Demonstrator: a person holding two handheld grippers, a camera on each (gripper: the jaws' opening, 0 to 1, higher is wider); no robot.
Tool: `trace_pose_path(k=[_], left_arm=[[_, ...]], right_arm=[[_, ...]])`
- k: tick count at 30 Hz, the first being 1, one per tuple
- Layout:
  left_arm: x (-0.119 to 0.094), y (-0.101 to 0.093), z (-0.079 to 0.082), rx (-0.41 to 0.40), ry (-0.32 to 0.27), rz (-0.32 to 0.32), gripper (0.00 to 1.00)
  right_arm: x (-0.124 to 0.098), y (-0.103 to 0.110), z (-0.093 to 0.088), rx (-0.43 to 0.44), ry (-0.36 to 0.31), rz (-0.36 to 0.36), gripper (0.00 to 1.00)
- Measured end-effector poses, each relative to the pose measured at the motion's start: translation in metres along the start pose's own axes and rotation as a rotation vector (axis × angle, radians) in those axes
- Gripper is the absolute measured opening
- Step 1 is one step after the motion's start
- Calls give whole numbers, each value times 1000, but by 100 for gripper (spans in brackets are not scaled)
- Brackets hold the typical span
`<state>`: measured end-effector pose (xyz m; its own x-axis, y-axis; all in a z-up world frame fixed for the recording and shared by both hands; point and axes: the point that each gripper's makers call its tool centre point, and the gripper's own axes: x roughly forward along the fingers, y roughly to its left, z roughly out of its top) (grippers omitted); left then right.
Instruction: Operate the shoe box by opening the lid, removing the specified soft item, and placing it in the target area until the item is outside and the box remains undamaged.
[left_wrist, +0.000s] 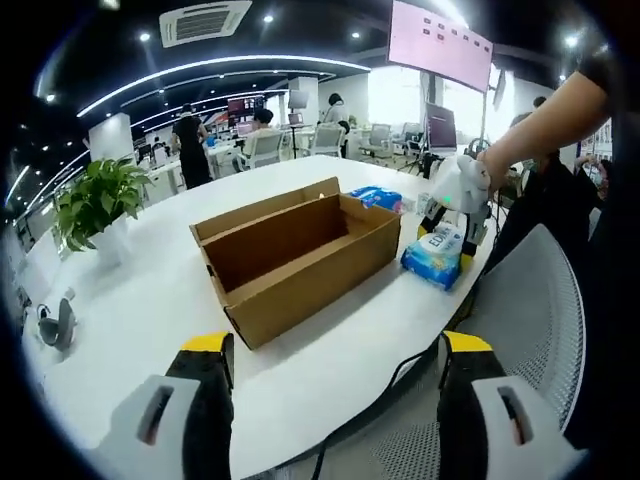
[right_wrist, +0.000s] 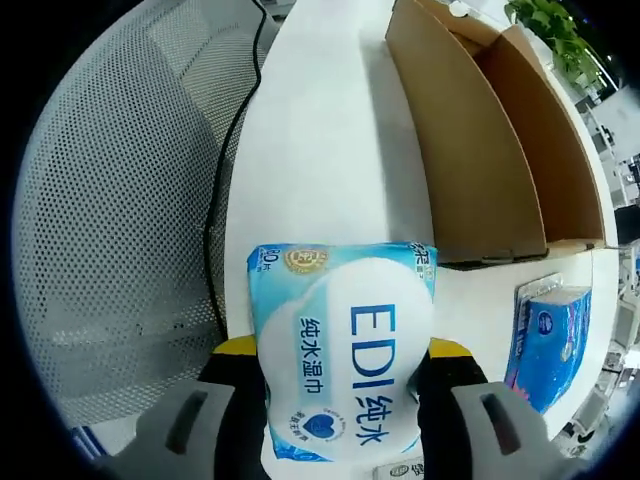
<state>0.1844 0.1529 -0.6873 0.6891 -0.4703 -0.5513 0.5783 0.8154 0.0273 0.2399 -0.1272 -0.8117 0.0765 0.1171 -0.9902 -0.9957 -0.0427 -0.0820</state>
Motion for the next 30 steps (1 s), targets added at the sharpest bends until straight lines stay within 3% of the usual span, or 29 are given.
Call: trace_pose_path(k=[4, 11, 19, 30], left_arm=[[0, 2, -3, 51, 20, 13, 81], [-1, 0, -3, 49, 15, 2, 81], [-5, 3, 4, -38, -25, 6, 82], [-4, 3, 5, -63, -33, 14, 82]], right_arm=[[-2, 1, -8, 10, 3, -1, 58], [-2, 1, -22, 22, 12, -3, 58], [-4, 5, -31, 33, 12, -6, 58], [-4, 5, -30, 30, 13, -8, 58]])
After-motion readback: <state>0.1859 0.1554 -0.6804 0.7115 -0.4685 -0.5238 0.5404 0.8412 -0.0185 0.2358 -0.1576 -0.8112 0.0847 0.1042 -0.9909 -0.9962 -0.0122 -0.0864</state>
